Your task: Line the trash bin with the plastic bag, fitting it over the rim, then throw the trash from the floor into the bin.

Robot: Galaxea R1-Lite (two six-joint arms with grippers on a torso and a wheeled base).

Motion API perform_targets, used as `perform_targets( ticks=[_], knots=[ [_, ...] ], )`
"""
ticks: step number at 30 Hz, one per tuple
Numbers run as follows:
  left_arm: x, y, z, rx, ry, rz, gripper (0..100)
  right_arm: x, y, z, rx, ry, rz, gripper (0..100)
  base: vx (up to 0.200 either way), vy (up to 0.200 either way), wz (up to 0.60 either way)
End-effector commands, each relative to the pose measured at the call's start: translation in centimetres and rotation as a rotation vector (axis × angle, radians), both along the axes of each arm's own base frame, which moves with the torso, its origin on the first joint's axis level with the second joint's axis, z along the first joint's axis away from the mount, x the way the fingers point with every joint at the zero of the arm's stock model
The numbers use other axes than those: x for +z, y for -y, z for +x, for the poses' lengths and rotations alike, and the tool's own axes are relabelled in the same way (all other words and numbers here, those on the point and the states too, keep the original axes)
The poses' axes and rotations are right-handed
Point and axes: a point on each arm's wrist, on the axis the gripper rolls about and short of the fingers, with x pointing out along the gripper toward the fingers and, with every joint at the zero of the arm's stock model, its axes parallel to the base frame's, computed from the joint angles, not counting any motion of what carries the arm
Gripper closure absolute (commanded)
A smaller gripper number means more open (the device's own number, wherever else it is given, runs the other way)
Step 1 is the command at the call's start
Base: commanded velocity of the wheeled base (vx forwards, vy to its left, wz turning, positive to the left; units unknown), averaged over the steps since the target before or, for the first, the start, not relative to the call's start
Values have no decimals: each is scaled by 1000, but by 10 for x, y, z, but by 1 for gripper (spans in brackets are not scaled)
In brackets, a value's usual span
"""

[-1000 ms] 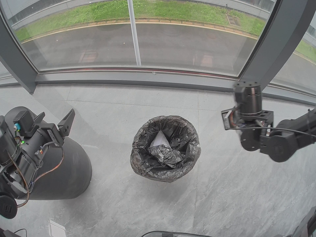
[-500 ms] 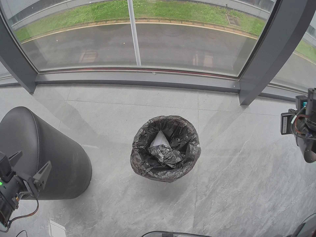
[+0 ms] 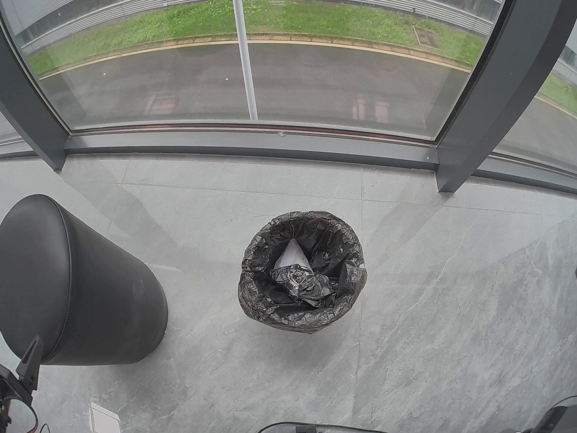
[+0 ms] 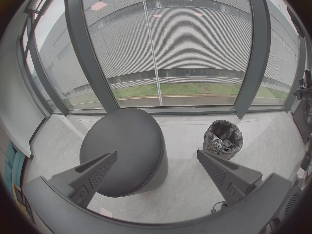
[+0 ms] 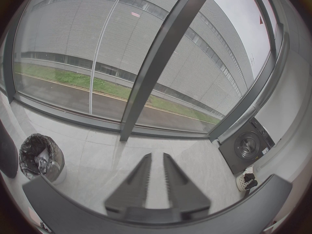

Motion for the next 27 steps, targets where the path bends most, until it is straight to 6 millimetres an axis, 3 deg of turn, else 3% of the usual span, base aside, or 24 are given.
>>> perform_targets(
  ticks=[1, 3, 6, 15, 21, 24, 27],
  knots=[
    [-9, -2, -15, 88, 61, -11, 0, -11, 20, -53, -56, 58, 17, 0, 0, 0, 0],
    [-10, -2, -15, 102, 59, -10, 0, -15, 24, -62, -79, 50, 13, 0, 0, 0, 0],
    [-17, -2, -21, 133, 52, -2, 0, -29, 33, -98, -137, 32, 5, 0, 0, 0, 0],
    [-40, 1, -30, 105, 59, -15, 0, -51, 34, -145, -193, 101, -5, 0, 0, 0, 0],
    [-56, 3, -34, 127, 87, -17, 0, -61, 28, -161, -193, 144, -34, 0, 0, 0, 0],
    [-60, 3, -33, 131, 84, -30, 0, -63, 29, -162, -185, 155, -31, 0, 0, 0, 0],
    [-76, 3, -29, 125, 42, -23, 0, -75, 29, -157, -154, 146, -16, 0, 0, 0, 0]
  ],
)
